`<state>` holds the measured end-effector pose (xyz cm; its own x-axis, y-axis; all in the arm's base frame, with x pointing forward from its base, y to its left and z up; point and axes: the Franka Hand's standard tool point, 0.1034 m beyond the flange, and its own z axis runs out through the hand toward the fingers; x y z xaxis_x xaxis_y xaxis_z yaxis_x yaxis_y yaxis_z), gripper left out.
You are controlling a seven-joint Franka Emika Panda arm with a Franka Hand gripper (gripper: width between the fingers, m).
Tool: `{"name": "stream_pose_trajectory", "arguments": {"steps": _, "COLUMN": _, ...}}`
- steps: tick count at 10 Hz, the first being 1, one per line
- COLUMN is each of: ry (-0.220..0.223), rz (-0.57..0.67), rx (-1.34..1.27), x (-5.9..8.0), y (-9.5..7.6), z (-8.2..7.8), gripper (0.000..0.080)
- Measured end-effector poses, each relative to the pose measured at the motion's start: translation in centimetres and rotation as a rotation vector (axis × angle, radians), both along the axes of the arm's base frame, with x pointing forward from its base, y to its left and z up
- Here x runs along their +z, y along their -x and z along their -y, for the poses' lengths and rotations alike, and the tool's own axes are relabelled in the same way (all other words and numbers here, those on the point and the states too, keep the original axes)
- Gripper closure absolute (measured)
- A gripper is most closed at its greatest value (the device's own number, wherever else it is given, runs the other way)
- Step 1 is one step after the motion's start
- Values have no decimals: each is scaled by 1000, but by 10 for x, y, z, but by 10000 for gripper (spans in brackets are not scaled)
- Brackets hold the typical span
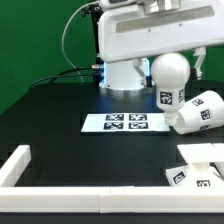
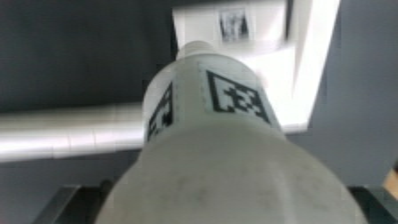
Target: Assemble lamp
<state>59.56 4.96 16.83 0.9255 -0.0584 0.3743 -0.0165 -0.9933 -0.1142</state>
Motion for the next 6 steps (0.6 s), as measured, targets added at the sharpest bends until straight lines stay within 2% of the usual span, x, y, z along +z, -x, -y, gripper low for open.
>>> {"name": "stream_pose_trajectory", "arguments": {"steps": 1, "ry": 22, "rz": 86, "rx": -4, "x": -1, "y": -1, "z": -1, "gripper": 226}}
{"name": "stream_pose_trajectory", "arguments": {"steps": 3, "ry": 49, "rz": 173, "rx": -18, "x": -5, "y": 1, "z": 6, "gripper": 226}}
{"name": "stream_pose_trajectory", "arguments": {"steps": 6, "ry": 39, "rz": 150, "rx": -19, "x": -8, "y": 2, "z": 2, "gripper": 226}}
